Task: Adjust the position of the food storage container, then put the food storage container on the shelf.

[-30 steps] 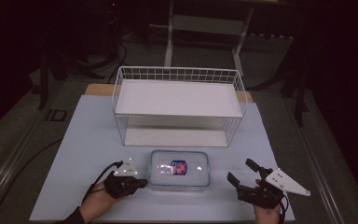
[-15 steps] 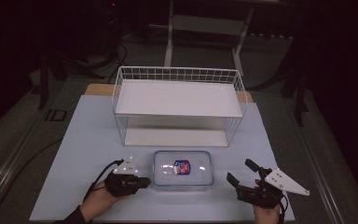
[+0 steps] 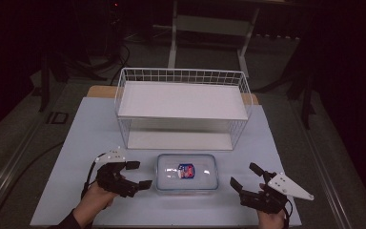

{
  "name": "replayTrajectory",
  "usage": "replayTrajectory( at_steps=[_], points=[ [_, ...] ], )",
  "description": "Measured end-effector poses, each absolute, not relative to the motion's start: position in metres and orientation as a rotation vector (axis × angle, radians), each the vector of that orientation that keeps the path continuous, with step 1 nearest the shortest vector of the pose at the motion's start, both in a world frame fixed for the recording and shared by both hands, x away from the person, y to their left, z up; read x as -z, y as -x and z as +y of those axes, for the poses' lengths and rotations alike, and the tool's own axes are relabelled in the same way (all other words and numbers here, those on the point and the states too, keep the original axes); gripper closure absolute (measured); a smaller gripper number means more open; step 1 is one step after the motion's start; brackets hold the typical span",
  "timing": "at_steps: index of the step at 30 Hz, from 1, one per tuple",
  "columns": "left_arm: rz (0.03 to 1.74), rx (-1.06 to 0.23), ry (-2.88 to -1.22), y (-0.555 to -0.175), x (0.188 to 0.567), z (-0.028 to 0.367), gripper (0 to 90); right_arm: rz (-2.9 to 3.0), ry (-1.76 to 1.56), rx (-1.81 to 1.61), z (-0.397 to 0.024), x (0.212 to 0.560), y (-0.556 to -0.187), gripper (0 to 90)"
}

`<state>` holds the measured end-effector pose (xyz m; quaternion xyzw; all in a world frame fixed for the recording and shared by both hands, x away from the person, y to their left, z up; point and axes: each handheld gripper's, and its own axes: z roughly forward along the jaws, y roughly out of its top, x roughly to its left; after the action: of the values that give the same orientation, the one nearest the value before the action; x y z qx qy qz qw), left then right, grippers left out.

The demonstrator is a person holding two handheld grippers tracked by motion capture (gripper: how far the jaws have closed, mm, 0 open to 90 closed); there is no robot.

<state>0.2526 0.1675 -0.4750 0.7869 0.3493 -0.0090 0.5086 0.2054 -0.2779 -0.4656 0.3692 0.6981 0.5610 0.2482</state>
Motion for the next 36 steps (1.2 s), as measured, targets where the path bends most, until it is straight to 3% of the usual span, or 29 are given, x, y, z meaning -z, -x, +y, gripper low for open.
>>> replayTrajectory(
  at_steps=[2, 9, 24, 32, 36],
  points=[
    [0.853, 0.034, -1.885, -0.256, 0.475, 0.167, 1.9, 1.895, -0.997, -1.518, -0.277, 0.466, -0.205, 12.3],
    [0.911, 0.075, -1.884, -0.271, 0.475, 0.155, 1.9, 1.912, -0.954, -1.505, -0.272, 0.466, -0.203, 12.6],
    [1.185, 0.332, -1.792, -0.311, 0.508, 0.145, 3.4, 1.946, -0.859, -1.512, -0.263, 0.464, -0.203, 17.8],
    [1.272, 0.475, -1.793, -0.316, 0.522, 0.145, 17.9, 2.073, -1.004, -1.486, -0.262, 0.465, -0.210, 17.2],
    [1.292, 0.516, -1.776, -0.315, 0.524, 0.147, 27.3, 2.141, -1.081, -1.458, -0.258, 0.466, -0.221, 12.2]
  ],
)
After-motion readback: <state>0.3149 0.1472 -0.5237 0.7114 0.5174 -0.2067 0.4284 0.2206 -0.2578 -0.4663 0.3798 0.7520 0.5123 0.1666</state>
